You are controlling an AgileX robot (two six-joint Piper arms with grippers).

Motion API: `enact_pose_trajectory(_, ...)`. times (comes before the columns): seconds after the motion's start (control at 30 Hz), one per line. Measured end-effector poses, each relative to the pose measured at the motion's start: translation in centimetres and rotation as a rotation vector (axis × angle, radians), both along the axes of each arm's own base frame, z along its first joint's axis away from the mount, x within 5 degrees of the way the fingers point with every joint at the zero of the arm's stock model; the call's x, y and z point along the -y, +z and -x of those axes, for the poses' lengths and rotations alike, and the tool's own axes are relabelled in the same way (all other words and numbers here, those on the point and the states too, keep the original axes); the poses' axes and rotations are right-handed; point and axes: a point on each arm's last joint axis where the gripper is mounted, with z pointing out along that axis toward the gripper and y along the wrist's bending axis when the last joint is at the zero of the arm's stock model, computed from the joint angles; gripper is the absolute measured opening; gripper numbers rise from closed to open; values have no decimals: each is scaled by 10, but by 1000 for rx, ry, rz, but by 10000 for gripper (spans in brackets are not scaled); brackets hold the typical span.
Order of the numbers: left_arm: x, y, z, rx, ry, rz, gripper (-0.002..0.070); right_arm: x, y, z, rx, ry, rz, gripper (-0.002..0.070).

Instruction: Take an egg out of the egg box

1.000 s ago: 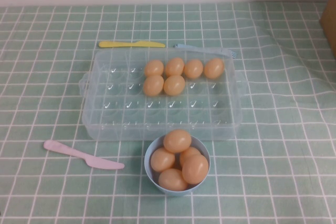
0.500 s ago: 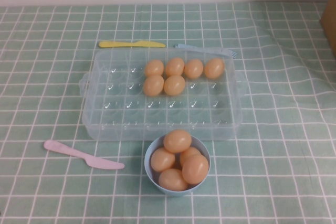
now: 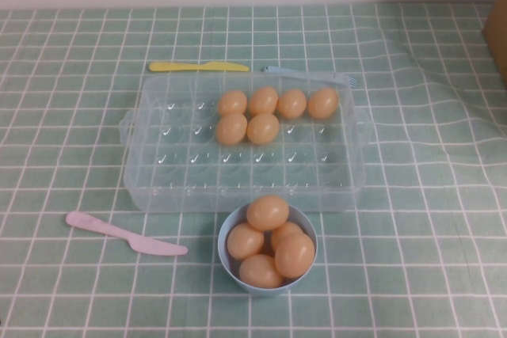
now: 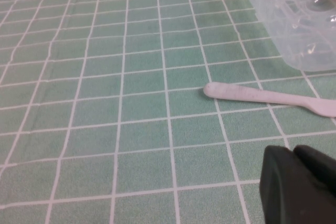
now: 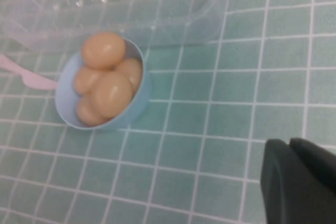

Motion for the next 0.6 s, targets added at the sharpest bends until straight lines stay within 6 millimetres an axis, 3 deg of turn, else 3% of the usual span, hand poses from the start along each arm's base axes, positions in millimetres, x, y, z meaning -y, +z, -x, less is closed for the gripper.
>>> enact_pose_trajectory(0.2,0,0,0,0,0,0,-4,-2,23,-47,-168,86,167,-18)
enact_pose_trajectory(0.33,0,0,0,0,0,0,-4,-6,26,-77,-217,132,218,-18)
enact_pose_trajectory(0.47,0,0,0,0,0,0,-4,-25,23,-104,-236,228,286,-18)
enact_pose_trajectory(0.6,0,0,0,0,0,0,-4,-57,22,-131,-224,353,377,-18)
